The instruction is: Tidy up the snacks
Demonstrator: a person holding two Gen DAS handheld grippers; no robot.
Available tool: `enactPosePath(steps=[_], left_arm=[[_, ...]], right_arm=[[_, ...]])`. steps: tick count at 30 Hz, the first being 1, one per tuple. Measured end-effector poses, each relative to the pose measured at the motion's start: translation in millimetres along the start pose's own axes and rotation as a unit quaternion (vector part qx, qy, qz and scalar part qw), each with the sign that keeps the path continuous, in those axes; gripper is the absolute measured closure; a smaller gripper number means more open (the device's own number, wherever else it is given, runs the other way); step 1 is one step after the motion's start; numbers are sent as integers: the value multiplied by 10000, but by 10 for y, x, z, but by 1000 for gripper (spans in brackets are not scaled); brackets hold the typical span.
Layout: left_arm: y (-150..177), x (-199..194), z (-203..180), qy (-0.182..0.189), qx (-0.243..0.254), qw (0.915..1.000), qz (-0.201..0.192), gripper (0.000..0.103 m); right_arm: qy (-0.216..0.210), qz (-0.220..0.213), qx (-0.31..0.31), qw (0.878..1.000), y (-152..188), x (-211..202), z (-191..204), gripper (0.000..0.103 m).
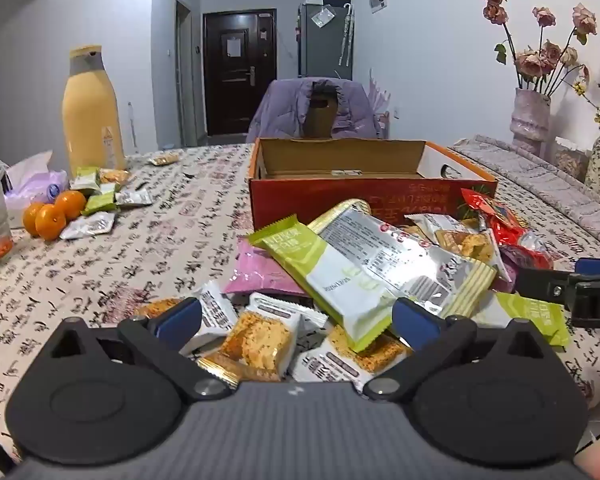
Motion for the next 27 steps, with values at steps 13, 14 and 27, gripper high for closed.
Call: enactPosePath(steps=[13, 14, 27], left_arm=[[6, -48, -106, 57, 128, 9999, -47, 0], [9, -49, -108, 63, 130, 9999, -42, 0], [14, -102, -88, 102, 95, 9998, -125, 0]], right_arm=[[-44, 74, -1, 10000, 15, 37, 8, 0], [-41, 99, -1, 9999, 14, 47, 7, 0], [-12, 129, -76, 9999, -4, 72, 39, 0]])
Point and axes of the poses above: each gripper's, at about its wrist camera, not at the fingertips, and x roughly the way its jaws point, z to its left, y to its underside, the point moved 2 cm from there along x, roughly the way its jaws point, and after that the axes turned 2 degrees about y, right-handed, at the moved point
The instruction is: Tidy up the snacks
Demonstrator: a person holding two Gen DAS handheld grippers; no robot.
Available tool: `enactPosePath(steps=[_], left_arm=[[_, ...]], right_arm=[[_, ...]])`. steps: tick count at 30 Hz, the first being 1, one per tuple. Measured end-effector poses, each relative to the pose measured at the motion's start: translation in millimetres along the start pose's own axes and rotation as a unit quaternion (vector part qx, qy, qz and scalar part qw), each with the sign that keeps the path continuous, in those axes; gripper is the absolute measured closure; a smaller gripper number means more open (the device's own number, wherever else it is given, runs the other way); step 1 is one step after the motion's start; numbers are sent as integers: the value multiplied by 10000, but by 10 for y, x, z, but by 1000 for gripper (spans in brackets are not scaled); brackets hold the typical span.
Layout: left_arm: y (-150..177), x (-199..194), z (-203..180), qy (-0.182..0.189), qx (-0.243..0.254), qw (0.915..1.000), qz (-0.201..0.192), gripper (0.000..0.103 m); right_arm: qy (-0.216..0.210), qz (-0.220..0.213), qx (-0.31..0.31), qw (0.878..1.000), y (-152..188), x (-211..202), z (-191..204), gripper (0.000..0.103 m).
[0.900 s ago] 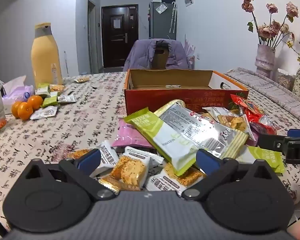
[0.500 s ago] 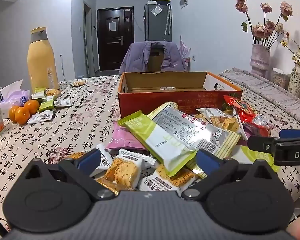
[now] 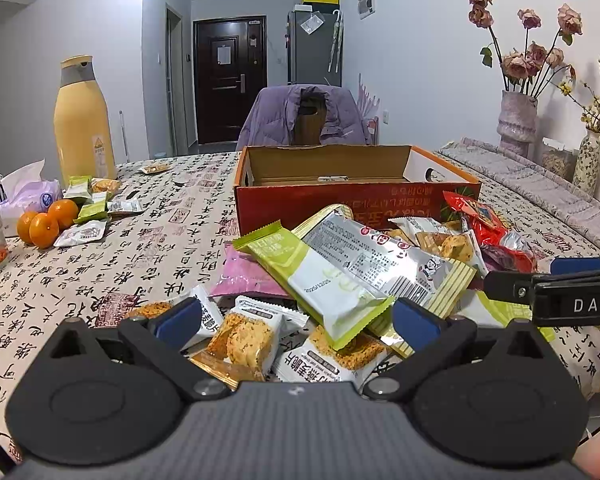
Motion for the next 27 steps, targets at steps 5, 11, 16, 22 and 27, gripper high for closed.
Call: enactPosePath(steps=[5, 11, 16, 22, 27], left_arm=[[1, 3, 1, -1, -16, 10000, 0, 0], [6, -3, -6, -12, -12, 10000, -18, 0], [11, -8, -5, -5, -28, 10000, -22, 0], [5, -10, -12, -16, -11, 10000, -32, 0], [5, -11, -9, -10, -21, 10000, -45, 0]], right_arm=[[-11, 3, -25, 10000, 4, -5, 11, 0], [-10, 38, -8, 10000, 22, 6, 3, 0], [-8, 49, -3, 10000, 23, 10, -2, 0], [-20, 58, -11, 10000, 24, 17, 3, 0], [-22, 59, -14, 10000, 25, 19, 4, 0]])
Point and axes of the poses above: each gripper's, at about its wrist camera, not at the fingertips, and x roughly the way its jaws point, z to its left, y to its underside, the point moved 2 cm from there along x, roughly the way its jaws point, and after that the axes turned 2 degrees about y, right-handed, at the moved point
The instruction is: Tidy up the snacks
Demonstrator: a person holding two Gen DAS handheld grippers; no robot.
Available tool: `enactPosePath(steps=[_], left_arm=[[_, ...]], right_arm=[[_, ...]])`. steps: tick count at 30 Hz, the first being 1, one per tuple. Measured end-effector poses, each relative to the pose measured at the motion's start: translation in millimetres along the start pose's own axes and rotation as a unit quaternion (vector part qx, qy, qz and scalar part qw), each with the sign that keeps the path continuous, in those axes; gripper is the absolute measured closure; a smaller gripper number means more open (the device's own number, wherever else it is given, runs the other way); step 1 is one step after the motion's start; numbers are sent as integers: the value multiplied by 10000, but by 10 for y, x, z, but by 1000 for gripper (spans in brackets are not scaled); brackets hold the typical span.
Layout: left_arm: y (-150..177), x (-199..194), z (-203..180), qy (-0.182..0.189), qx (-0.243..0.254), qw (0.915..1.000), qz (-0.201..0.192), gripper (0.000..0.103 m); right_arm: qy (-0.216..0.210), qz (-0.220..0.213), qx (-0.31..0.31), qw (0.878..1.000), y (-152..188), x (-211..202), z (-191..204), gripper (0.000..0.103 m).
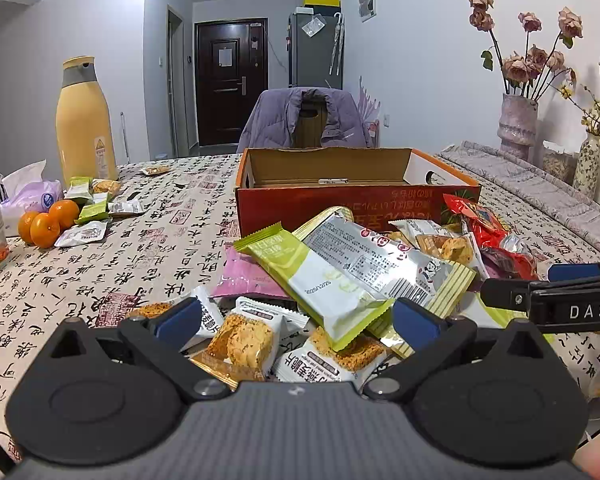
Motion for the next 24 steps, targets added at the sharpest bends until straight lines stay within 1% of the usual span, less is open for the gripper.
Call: enactPosePath(steps=[24], left_arm=[[2, -20, 16, 20, -10, 10000, -69, 0]], right_arm=[[32, -31, 22, 10000, 23, -29, -4, 0]])
Point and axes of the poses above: each gripper's, at about its wrist camera, not at the fingertips, and x roughly the way its jaws point, z to its left, y to its underside, the point moved 2 cm from there along x, roughly the way its jaws point, and after that the axes turned 2 degrees about y, right-handed, at the moved point
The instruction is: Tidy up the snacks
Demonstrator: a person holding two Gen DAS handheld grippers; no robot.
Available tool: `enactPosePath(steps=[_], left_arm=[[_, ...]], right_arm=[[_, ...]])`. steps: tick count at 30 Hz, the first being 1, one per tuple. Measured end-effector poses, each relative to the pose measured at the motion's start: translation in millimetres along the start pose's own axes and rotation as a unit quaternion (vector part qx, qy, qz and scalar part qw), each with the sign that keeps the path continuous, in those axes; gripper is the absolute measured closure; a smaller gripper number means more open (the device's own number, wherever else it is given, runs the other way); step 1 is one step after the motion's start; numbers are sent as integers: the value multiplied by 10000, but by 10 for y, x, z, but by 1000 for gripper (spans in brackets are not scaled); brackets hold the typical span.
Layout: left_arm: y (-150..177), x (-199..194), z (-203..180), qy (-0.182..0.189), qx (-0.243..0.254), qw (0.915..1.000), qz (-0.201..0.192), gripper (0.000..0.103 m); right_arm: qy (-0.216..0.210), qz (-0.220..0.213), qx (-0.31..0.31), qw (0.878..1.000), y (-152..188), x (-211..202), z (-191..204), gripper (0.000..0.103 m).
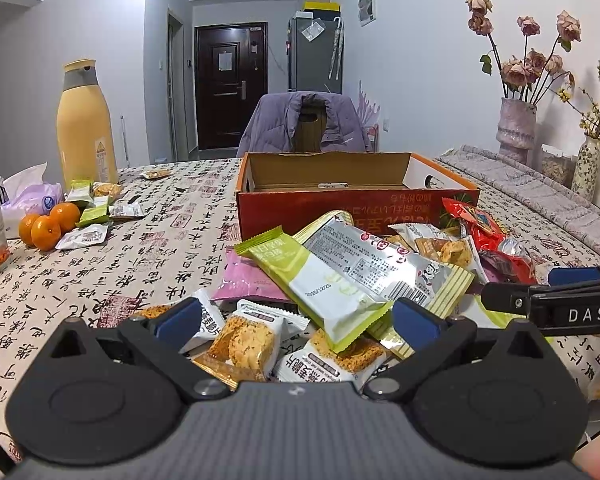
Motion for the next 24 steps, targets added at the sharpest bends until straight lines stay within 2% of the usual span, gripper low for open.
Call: enactPosePath(steps=[24], left_arm=[[-50, 79, -34, 120, -137, 9998, -11, 0]], right_arm=[[37, -111, 109, 9999, -24, -30, -172, 0]])
Point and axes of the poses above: each gripper's, at about its wrist camera, not at the fingertips, and x roughly the way its jaws point, z to its left, y to its underside, the point moved 2 cm from there along x, roughly the way its jaws point, and after that the axes turned 2 degrees about y, right-handed, at the moved point
